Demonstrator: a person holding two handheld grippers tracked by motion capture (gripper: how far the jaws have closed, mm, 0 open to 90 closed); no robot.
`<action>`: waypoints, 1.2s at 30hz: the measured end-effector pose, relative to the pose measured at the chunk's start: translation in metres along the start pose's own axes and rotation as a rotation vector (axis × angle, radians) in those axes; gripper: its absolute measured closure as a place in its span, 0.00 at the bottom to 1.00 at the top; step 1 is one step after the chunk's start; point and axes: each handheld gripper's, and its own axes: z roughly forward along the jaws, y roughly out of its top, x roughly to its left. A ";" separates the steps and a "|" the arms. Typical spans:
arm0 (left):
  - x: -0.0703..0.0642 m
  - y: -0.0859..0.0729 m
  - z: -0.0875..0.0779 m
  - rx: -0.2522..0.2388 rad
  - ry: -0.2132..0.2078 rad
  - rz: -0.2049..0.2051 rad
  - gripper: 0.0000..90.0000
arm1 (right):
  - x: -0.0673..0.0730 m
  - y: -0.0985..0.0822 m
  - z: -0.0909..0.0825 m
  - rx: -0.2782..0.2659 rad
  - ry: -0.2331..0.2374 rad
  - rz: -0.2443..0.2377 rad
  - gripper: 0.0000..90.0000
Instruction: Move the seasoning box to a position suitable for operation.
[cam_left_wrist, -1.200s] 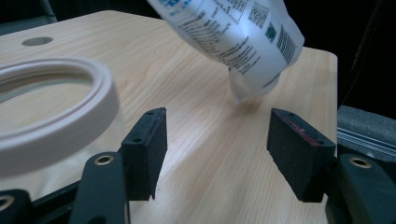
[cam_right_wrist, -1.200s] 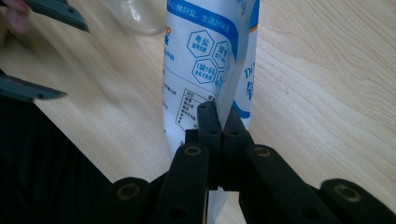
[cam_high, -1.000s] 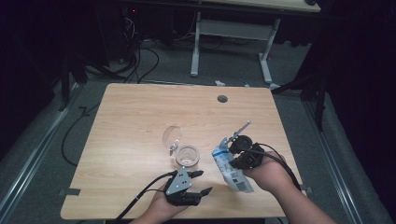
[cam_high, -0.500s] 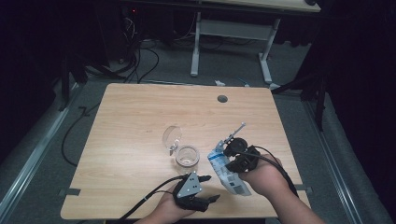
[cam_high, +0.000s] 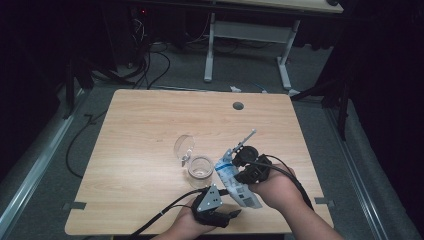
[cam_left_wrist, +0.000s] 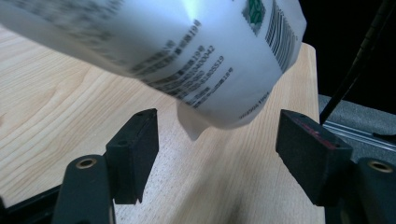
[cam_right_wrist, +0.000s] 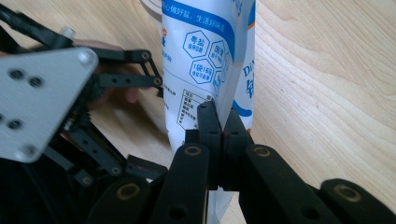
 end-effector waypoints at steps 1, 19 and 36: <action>0.000 0.000 0.001 0.004 0.004 0.014 0.34 | 0.001 0.001 -0.001 0.002 0.001 0.005 1.00; -0.010 -0.002 -0.010 -0.038 0.034 0.100 0.50 | 0.017 0.009 -0.015 -0.017 0.014 -0.009 1.00; -0.007 0.000 -0.021 -0.053 0.063 0.071 0.61 | 0.018 0.022 -0.006 -0.019 0.007 -0.023 1.00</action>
